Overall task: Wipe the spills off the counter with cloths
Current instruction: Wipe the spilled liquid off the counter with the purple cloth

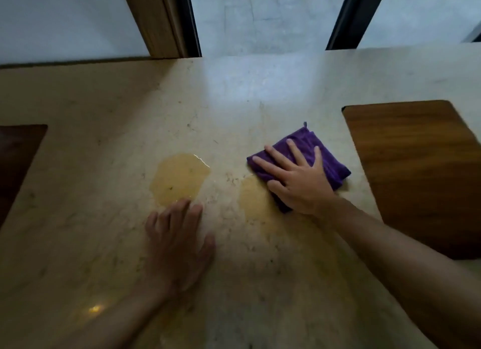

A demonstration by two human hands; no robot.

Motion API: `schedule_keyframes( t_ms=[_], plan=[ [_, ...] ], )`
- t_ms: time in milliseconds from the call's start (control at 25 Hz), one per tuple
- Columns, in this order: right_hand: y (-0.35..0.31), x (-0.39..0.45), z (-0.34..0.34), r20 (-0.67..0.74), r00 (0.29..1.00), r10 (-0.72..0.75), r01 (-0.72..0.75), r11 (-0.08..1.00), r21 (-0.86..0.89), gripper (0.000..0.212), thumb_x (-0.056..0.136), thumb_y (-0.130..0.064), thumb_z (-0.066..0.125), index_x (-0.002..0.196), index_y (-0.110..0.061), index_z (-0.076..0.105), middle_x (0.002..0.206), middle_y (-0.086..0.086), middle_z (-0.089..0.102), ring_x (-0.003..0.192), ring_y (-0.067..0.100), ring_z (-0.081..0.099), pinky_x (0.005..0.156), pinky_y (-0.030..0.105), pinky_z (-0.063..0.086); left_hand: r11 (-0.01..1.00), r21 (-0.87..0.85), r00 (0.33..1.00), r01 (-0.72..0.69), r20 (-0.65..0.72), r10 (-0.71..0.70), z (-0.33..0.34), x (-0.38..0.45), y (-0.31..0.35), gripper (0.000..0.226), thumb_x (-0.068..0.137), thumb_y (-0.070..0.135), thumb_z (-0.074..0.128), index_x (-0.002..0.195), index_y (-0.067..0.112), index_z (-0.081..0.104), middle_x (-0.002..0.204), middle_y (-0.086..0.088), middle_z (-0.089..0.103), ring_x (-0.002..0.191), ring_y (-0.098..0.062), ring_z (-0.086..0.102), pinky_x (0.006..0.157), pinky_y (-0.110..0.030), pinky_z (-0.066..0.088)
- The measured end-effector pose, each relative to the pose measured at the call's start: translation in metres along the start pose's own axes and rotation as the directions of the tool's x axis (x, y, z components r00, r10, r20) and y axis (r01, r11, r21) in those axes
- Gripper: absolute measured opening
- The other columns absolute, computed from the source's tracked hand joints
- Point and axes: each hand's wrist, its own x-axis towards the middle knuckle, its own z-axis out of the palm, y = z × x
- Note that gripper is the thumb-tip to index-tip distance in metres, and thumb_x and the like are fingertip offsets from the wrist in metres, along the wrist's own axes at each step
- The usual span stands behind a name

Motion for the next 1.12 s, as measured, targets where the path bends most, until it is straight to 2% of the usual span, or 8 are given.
schedule_keyframes(
  t_ms=[160,320,480,560,640,800,960,1120],
  plan=[
    [-0.043,-0.157,0.032,0.033,0.963,0.268,-0.268,0.963,0.016,0.055,0.09,-0.062,0.003,0.142,-0.06,-0.015,0.16,-0.019,-0.013,0.147,0.024,-0.021,0.11,0.07,-0.007,1.0,-0.009,1.0,0.01,-0.006,-0.01,0.001,0.0,0.0,0.05,0.081,0.049,0.044,0.122,0.021,0.046,0.134,-0.007,0.043,0.118,-0.033,0.043,0.102,-0.053,0.028],
    [-0.097,-0.275,0.058,0.022,0.802,0.597,-0.596,0.798,0.088,0.058,0.087,-0.063,0.003,0.142,-0.059,-0.016,0.16,-0.016,-0.012,0.147,0.022,-0.019,0.112,0.067,-0.009,1.0,0.003,1.0,-0.028,-0.01,0.028,0.005,0.0,-0.004,0.049,0.084,0.053,0.038,0.121,0.021,0.041,0.134,-0.007,0.039,0.119,-0.032,0.037,0.102,-0.054,0.028],
    [-0.178,-0.301,0.079,0.039,0.592,0.805,-0.796,0.577,0.181,0.057,0.09,-0.058,0.01,0.144,-0.058,-0.009,0.16,-0.016,-0.003,0.149,0.027,-0.006,0.11,0.07,-0.003,1.0,-0.006,0.999,-0.027,-0.037,0.027,0.005,0.0,-0.004,0.05,0.083,0.053,0.037,0.119,0.019,0.042,0.132,-0.009,0.04,0.117,-0.034,0.04,0.101,-0.054,0.03],
    [-0.214,-0.279,0.082,0.045,0.54,0.84,-0.825,0.518,0.226,0.058,0.092,-0.055,0.012,0.147,-0.054,-0.004,0.16,-0.015,-0.001,0.149,0.032,0.0,0.108,0.073,-0.001,1.0,0.006,0.999,-0.02,-0.048,0.021,0.005,0.001,-0.005,0.052,0.082,0.053,0.037,0.121,0.019,0.042,0.134,-0.009,0.041,0.117,-0.035,0.041,0.102,-0.053,0.03],
    [-0.225,-0.248,0.079,0.041,0.55,0.834,-0.821,0.531,0.212,0.059,0.092,-0.055,0.008,0.147,-0.051,-0.011,0.159,-0.014,-0.011,0.149,0.033,-0.008,0.107,0.074,-0.004,0.999,-0.027,1.0,-0.018,-0.022,0.017,0.004,0.0,-0.003,0.052,0.082,0.053,0.037,0.122,0.019,0.042,0.137,-0.009,0.04,0.121,-0.035,0.04,0.104,-0.054,0.028],
    [-0.19,-0.153,0.061,-0.036,0.646,0.763,-0.747,0.641,0.175,0.06,0.093,-0.056,0.005,0.145,-0.047,-0.022,0.159,-0.01,-0.023,0.145,0.036,-0.024,0.104,0.075,-0.011,0.998,-0.063,1.0,-0.009,0.009,0.009,0.001,0.0,-0.003,0.054,0.083,0.051,0.038,0.124,0.018,0.043,0.139,-0.009,0.042,0.125,-0.034,0.039,0.106,-0.057,0.027],
    [-0.117,-0.011,0.032,-0.141,0.692,0.708,-0.684,0.705,0.187,0.059,0.096,-0.053,0.014,0.152,-0.042,0.0,0.164,-0.004,0.0,0.147,0.04,-0.01,0.103,0.078,-0.007,0.999,-0.037,1.0,0.019,0.014,-0.019,0.001,-0.003,0.0,0.055,0.081,0.051,0.044,0.125,0.018,0.048,0.137,-0.01,0.047,0.124,-0.035,0.043,0.106,-0.058,0.027],
    [-0.042,0.132,-0.004,-0.079,0.689,0.72,-0.692,0.687,0.221,0.061,0.093,-0.052,0.015,0.152,-0.043,0.003,0.164,-0.007,-0.004,0.146,0.04,-0.014,0.099,0.08,-0.011,0.999,-0.041,0.993,-0.006,-0.121,0.0,0.013,0.001,-0.002,0.057,0.075,0.05,0.053,0.12,0.016,0.062,0.13,-0.013,0.059,0.118,-0.039,0.055,0.102,-0.062,0.035]
  ],
)
